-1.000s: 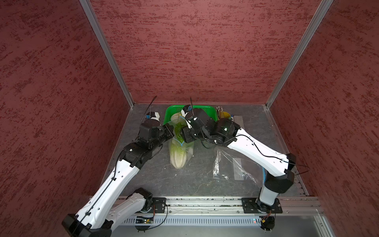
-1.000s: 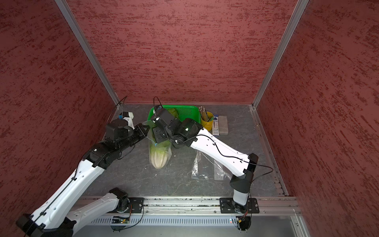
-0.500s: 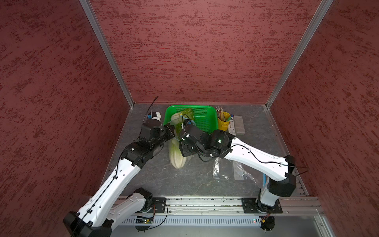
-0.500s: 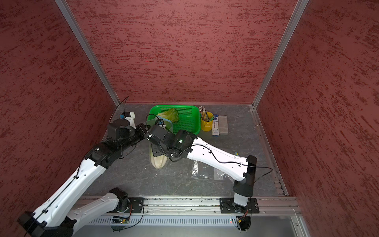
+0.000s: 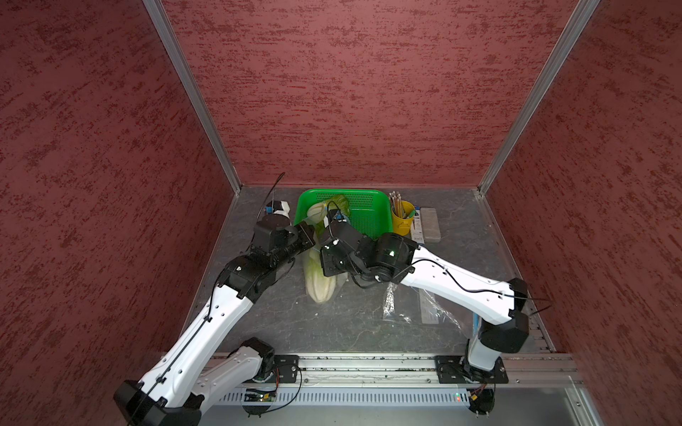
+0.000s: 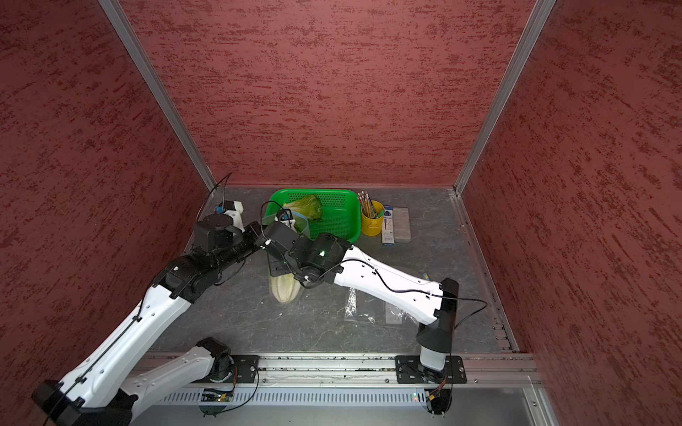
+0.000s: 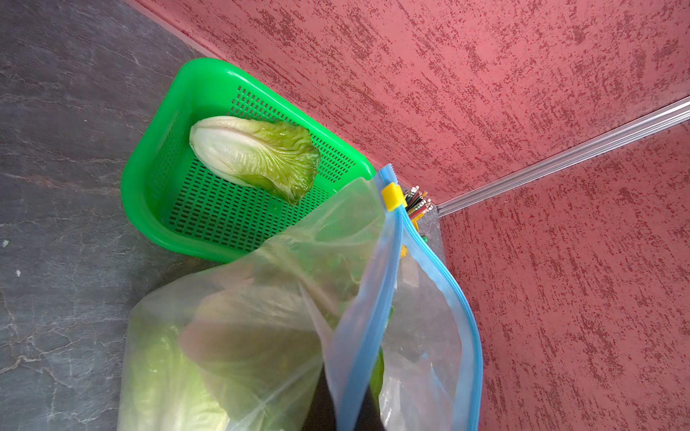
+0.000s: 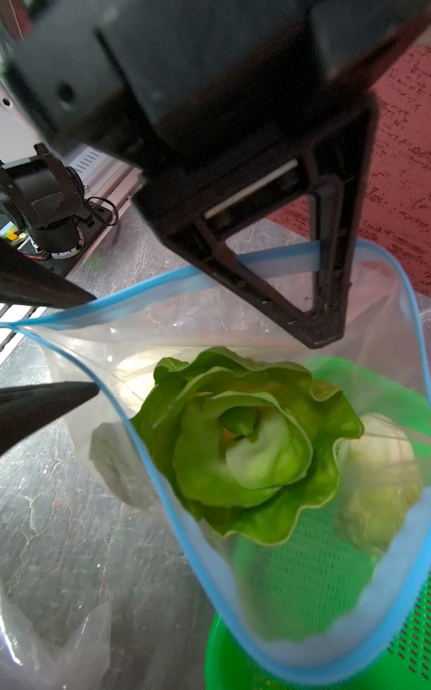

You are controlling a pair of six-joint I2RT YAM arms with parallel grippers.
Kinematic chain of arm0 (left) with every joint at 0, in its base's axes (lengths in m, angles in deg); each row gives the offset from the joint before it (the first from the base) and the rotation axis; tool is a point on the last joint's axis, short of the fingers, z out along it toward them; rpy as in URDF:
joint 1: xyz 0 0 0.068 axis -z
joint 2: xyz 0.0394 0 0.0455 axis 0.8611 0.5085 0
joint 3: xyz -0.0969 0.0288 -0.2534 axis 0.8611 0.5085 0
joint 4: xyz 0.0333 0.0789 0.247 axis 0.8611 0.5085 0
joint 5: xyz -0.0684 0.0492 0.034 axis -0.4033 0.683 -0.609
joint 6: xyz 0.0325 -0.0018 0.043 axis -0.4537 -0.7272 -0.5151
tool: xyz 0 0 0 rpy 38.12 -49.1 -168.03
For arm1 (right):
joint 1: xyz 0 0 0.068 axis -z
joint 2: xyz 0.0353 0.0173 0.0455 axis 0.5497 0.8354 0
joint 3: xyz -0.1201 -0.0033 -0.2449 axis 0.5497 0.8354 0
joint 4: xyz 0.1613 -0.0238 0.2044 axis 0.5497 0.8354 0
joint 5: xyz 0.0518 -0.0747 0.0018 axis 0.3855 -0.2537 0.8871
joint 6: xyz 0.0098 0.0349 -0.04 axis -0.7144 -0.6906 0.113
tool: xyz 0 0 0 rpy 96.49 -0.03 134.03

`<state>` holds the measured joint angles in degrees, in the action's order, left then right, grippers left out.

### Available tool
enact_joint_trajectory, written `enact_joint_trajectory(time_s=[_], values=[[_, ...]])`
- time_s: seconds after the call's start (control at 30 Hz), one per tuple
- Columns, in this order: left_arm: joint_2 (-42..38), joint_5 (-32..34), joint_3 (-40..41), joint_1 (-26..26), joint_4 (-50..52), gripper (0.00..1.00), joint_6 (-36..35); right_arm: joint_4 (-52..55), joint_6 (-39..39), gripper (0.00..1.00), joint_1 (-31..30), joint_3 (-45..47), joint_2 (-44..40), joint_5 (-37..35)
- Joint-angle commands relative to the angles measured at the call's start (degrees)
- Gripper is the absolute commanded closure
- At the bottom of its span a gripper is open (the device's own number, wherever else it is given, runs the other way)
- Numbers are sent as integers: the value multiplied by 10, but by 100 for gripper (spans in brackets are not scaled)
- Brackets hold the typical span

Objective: Put the chinese cabbages into a zipper bag and zip it
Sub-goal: Zip the zipper on the zipper food storage bag.

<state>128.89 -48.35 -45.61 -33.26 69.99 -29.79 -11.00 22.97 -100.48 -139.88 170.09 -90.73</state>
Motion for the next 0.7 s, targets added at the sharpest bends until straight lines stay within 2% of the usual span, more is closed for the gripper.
enact_joint_trajectory(time_s=[0.0, 0.27, 0.57, 0.67], values=[[-1, -6, 0, 5, -18, 100, -4, -16, 12, 68, 1, -13, 5, -23], [-1, -1, 1, 7, -19, 100, -3, -41, 21, 83, 6, 16, -20, -38], [0, 2, 1, 7, -23, 100, -3, -78, 43, 92, 11, 41, -54, -39], [-1, 1, -1, 7, -30, 91, -10, -93, 61, 93, 15, 51, -65, -39]])
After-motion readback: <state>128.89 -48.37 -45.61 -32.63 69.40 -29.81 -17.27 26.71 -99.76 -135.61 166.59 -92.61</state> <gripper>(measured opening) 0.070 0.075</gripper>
